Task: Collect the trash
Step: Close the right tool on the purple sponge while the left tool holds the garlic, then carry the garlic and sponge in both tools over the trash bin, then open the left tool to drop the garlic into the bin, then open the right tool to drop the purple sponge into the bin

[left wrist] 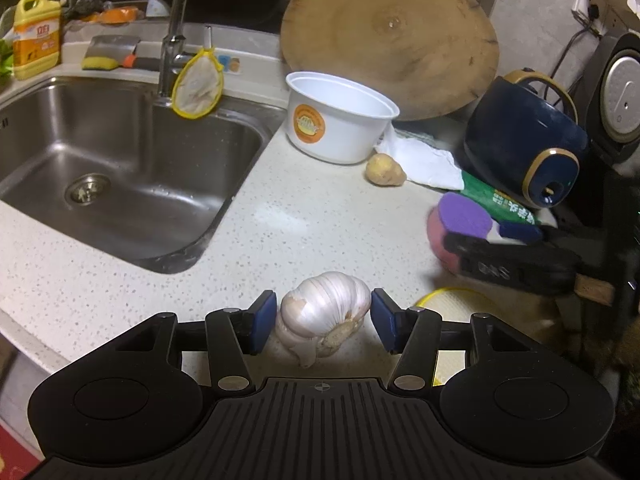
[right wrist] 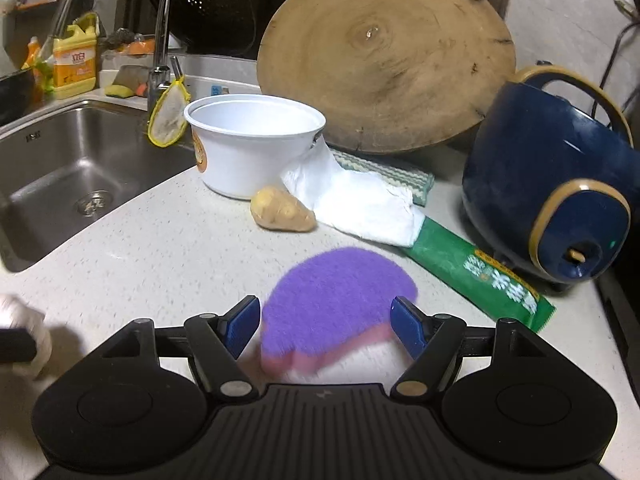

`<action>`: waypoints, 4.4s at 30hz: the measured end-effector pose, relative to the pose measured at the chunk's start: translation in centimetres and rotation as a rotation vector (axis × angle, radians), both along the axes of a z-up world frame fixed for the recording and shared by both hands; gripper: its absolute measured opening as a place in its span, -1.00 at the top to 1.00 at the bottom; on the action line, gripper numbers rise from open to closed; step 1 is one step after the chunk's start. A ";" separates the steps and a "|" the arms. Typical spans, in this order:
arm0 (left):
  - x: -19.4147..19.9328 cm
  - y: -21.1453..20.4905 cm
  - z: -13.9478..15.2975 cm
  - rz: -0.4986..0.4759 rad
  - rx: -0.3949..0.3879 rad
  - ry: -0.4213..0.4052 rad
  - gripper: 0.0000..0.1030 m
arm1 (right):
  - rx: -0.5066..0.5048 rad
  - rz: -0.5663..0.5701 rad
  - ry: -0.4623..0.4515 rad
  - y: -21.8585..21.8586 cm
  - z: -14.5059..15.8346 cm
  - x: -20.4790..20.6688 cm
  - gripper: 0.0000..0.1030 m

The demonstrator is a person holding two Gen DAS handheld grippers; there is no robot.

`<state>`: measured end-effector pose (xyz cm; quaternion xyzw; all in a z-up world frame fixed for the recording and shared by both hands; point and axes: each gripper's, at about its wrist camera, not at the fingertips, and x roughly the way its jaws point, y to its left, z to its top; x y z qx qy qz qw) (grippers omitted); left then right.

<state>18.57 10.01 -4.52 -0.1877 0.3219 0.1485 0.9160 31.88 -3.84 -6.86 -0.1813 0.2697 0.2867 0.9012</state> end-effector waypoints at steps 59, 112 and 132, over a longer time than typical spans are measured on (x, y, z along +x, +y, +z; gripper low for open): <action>3.7 -1.9 -1.0 -0.149 -0.013 0.044 -0.08 | 0.137 0.148 0.141 -5.4 -0.2 -7.1 -0.39; -16.1 8.1 -41.9 -0.016 -0.447 0.533 0.30 | -0.339 0.310 0.613 5.8 -31.0 -25.6 -0.17; -23.7 13.1 -19.8 0.119 -0.260 0.289 0.30 | -0.102 0.308 0.834 10.0 -25.2 -24.8 -0.56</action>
